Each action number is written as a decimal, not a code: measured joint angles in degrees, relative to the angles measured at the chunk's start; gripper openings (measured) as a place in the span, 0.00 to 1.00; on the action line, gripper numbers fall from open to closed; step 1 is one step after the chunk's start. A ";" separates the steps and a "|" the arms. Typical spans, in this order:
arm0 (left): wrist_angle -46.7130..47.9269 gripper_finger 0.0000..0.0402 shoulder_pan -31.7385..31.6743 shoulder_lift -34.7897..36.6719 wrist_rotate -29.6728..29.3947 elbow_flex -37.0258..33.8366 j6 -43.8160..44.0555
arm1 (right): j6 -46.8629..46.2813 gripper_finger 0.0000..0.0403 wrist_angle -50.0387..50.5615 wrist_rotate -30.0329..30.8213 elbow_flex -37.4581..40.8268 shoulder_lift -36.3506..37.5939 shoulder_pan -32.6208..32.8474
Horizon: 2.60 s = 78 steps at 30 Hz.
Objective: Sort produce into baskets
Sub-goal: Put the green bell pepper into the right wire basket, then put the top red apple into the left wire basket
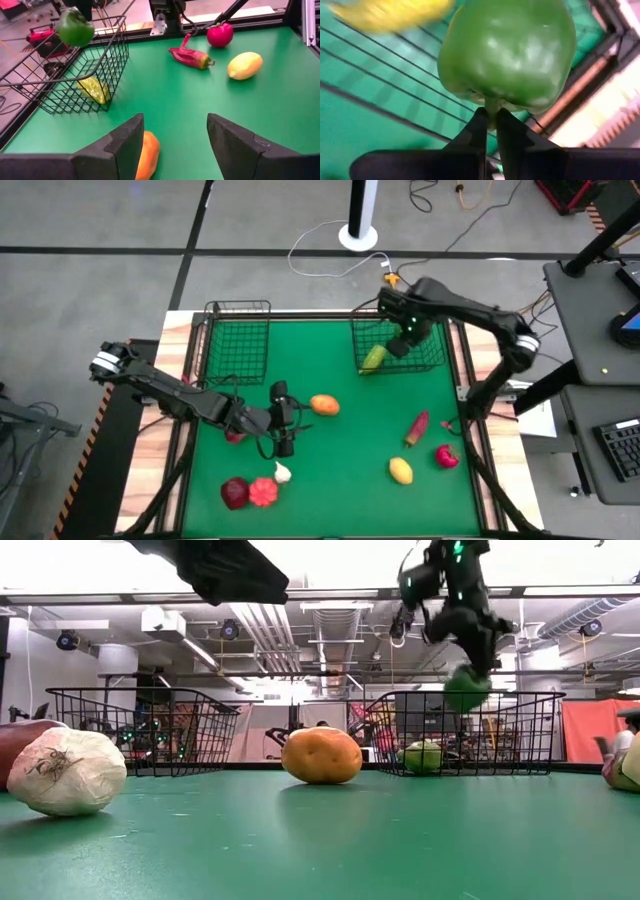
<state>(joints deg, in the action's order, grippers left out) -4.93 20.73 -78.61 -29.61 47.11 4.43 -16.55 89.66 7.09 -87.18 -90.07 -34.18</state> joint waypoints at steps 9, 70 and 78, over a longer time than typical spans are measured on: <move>1.76 0.50 0.10 0.11 -5.93 0.00 -0.96 | 13.56 0.04 0.33 -0.08 0.02 -9.07 -4.93; 15.32 0.50 9.99 14.73 -13.68 -1.18 8.26 | 23.81 0.36 -2.61 3.37 -4.85 -9.87 -8.08; 22.87 0.50 10.01 13.02 -3.61 -1.18 21.37 | 16.25 0.37 -7.01 3.33 -4.90 2.55 -3.15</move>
<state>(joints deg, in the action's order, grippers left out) 17.94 30.74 -65.59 -33.22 45.93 25.79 -0.30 82.65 10.41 -92.08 -87.53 -37.33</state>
